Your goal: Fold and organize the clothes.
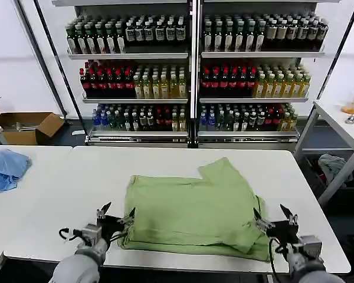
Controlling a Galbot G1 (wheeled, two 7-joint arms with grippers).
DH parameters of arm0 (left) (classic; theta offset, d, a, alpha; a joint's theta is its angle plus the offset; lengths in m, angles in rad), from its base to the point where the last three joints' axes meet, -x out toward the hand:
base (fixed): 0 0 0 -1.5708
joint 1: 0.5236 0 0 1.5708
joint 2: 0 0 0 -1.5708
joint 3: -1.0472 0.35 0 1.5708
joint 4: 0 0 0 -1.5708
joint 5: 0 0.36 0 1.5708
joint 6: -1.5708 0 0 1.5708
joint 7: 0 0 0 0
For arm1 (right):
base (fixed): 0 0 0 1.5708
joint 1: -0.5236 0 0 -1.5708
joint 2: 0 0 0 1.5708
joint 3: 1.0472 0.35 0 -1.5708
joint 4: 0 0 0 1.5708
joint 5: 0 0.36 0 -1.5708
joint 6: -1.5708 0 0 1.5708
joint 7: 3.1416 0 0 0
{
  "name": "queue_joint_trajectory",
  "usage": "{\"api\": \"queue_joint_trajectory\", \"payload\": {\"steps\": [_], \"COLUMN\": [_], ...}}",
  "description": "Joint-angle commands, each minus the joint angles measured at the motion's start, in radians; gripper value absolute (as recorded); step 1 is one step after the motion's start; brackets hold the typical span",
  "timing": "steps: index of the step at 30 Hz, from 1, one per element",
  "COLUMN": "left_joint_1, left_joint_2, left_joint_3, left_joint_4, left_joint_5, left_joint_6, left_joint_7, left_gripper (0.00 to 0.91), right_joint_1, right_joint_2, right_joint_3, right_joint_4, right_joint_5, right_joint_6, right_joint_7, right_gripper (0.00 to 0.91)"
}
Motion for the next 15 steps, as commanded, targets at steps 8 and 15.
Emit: {"api": "queue_joint_trajectory", "payload": {"steps": [8,15], "left_joint_1": [-0.532,-0.584], "left_joint_2": [-0.13,-0.182], "left_joint_3": [0.185,0.203], "left_joint_4": [0.515,0.638], "left_joint_5": [-0.014,0.002], "left_joint_6": [0.032,0.023], "left_joint_7": [0.009,0.009], "left_gripper": [0.907,0.907], "right_joint_1": [0.613,0.713], "right_joint_2": [0.034,0.091], "right_joint_3": [-0.296,-0.351], "right_joint_4": [-0.466,-0.63], "right_joint_5": [0.1,0.12], "right_joint_6": [-0.072,-0.078], "right_joint_7": [0.041,0.027], "right_gripper": [0.907,0.907]}}
